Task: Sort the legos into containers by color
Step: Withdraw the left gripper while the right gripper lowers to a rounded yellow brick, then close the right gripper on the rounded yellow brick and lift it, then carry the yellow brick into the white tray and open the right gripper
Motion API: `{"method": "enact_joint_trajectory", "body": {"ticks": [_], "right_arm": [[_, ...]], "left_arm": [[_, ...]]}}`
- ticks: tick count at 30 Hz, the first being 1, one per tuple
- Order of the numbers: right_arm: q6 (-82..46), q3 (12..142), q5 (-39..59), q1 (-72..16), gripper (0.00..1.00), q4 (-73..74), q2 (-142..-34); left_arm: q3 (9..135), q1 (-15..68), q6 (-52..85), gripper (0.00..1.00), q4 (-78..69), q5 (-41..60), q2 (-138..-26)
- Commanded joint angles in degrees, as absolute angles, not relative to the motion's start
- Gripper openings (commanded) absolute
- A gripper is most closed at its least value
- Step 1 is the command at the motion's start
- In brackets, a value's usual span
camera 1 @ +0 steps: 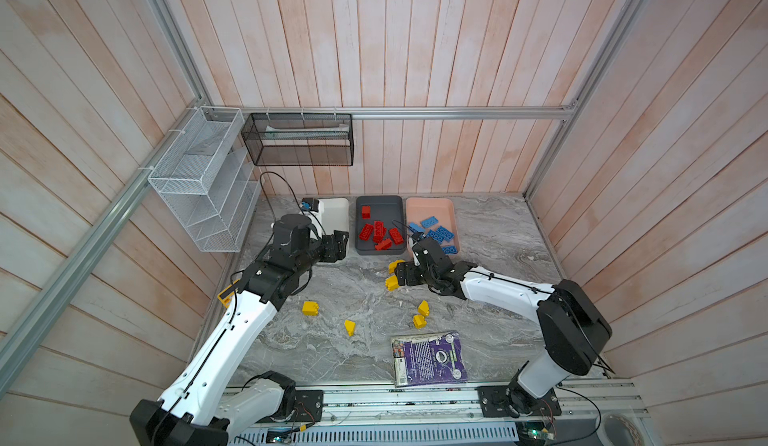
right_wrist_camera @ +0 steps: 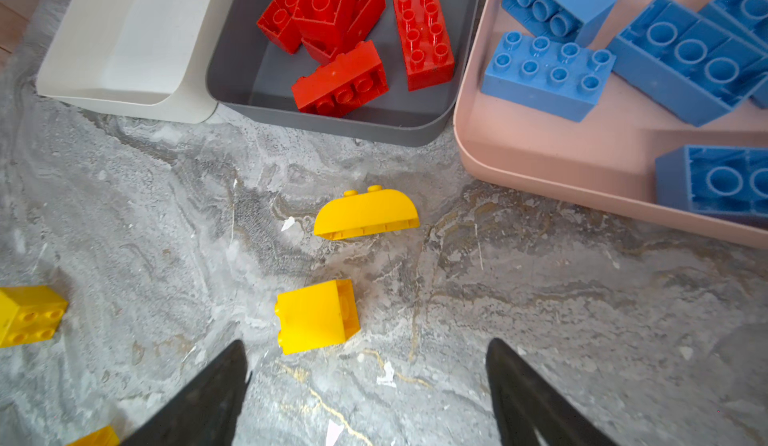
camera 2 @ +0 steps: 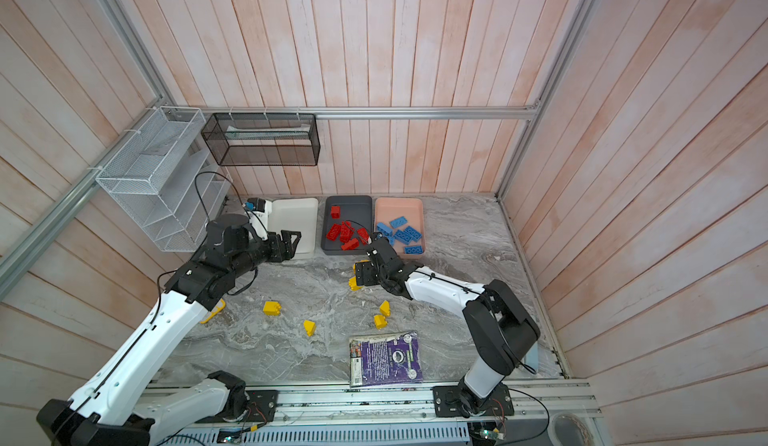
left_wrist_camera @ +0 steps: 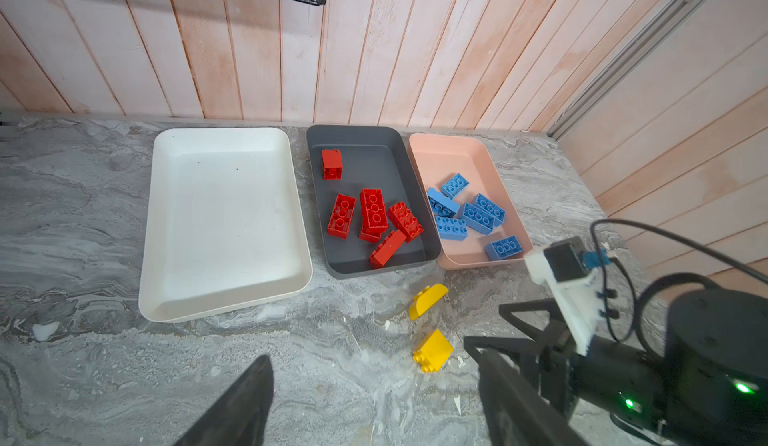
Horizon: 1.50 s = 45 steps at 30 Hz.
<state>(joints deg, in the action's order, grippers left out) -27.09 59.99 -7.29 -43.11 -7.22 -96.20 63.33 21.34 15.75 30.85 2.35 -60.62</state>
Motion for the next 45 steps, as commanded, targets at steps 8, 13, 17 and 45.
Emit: {"method": "enact_joint_trajectory", "body": {"ticks": [8, 13, 17, 45], "right_arm": [[-25.4, 70.4, -13.7, -43.7, 0.98, -11.6, -107.5], [-25.6, 72.0, -13.4, -43.8, 0.98, -11.7, -110.8], [-25.7, 74.4, -13.4, -43.8, 0.97, -11.6, -112.8], [-22.8, 78.9, -13.5, -45.1, 0.77, -13.7, -119.1]], "left_arm": [[53.6, 21.4, 16.9, 0.8, 29.1, 1.1, -54.6], [51.7, 21.3, 16.5, 0.8, 27.9, 2.3, -55.4], [52.0, 21.3, 16.1, 0.8, 28.3, 3.3, -56.2], [51.4, 21.0, 15.0, 0.8, 28.3, 3.0, -56.5]]}}
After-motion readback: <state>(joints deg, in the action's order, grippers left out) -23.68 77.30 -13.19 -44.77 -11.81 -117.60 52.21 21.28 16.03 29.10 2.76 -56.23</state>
